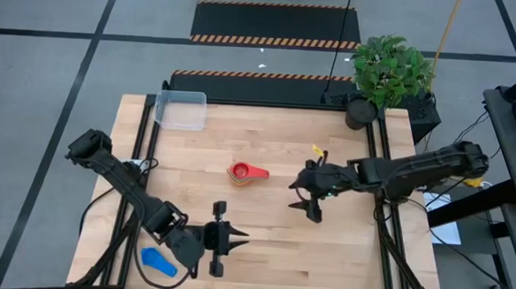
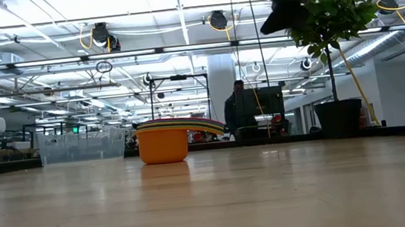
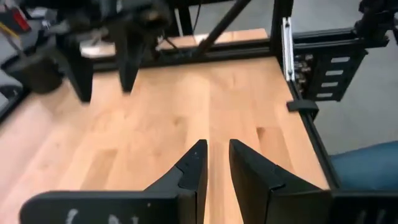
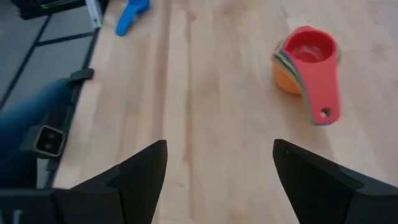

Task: Nest measuring cups in basket
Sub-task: Stack the blue measuring cup into the red measuring cup

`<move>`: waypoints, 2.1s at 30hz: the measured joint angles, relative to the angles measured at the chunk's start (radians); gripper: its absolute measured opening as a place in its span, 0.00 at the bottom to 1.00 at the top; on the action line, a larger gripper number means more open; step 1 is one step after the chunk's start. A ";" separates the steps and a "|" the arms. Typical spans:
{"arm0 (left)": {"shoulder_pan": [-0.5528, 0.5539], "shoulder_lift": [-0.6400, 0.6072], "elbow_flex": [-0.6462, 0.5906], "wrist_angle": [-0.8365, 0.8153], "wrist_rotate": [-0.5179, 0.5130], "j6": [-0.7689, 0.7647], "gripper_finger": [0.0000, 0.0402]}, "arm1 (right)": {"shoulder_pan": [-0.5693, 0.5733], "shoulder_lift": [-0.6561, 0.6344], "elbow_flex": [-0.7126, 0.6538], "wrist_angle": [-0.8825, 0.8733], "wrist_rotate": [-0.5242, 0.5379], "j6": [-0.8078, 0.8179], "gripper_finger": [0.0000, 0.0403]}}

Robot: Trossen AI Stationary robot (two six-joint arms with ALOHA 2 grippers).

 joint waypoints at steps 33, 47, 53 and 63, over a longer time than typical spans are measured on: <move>-0.270 0.267 0.190 -0.832 0.429 -0.656 0.62 | 0.167 -0.084 -0.086 0.029 0.022 0.000 0.71; -0.336 0.282 0.037 -0.925 0.724 -0.481 0.79 | 0.166 -0.084 -0.086 0.009 0.022 -0.208 0.71; -0.363 0.282 -0.009 -0.847 0.720 -0.526 0.80 | 0.166 -0.084 -0.086 0.013 0.023 -0.230 0.71; -0.382 0.282 -0.050 -0.848 0.718 -0.555 0.79 | 0.136 -0.084 -0.086 0.020 0.026 -0.231 0.71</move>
